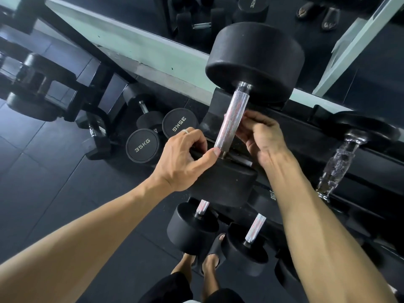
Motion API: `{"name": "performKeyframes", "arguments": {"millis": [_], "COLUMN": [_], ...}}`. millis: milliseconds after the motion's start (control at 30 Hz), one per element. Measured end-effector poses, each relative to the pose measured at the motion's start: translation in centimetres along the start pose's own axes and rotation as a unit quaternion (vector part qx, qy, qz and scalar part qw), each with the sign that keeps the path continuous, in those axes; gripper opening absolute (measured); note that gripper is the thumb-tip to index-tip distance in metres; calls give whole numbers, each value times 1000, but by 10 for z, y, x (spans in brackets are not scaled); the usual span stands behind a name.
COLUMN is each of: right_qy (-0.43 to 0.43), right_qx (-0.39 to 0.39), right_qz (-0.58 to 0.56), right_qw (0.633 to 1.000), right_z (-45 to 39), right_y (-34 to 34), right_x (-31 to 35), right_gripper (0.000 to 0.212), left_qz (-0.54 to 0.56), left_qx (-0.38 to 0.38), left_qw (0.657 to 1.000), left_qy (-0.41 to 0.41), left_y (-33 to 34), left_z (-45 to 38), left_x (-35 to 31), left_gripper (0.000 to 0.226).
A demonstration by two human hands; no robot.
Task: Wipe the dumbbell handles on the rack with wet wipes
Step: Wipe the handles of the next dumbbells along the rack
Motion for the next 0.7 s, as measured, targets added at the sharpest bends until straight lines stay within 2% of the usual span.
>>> {"name": "performKeyframes", "arguments": {"millis": [133,167,233,300,367,433,500,633,700], "right_qy": [51,46,16,-11,-9,26,58,76,69], "right_qx": [57,54,24,10,39,80,113,160,160], "right_qz": [151,137,4,-110,-113,-63,-60,-214,-228], "right_qw": [986,988,1000,994,993,994,990,961,958], "right_z": [19,16,0,-15,-12,0,9,7,7], "right_y": [-2,-1,6,15,22,21,19,34,38], "right_x": [-23,-19,-2,14,15,1,-12,1,7], "right_gripper": [19,20,24,26,25,23,26,45,53], "left_qz": [3,3,0,-3,-3,-1,-3,-8,-11], "left_qx": [-1,-2,0,2,2,0,1,-1,1], "left_qw": [1000,1000,1000,1000,1000,1000,1000,1000,1000], "left_qy": [-2,-1,0,-1,-1,0,1,2,2], "left_y": [0,-1,0,0,0,0,0,-1,-1], "left_z": [0,0,0,0,0,0,0,0,0], "left_x": [0,0,-1,-1,-1,-1,-2,-3,-3], "left_gripper": [41,41,41,41,41,39,36,35,36]}}
Point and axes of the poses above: each hand's wrist, its own z-axis away from the middle knuckle, its own y-axis out of the palm, x = y × z, the point moved 9 cm from there along -z, towards the middle knuckle, and after that the axes turned 4 degrees about -z, right-handed, at the moved point
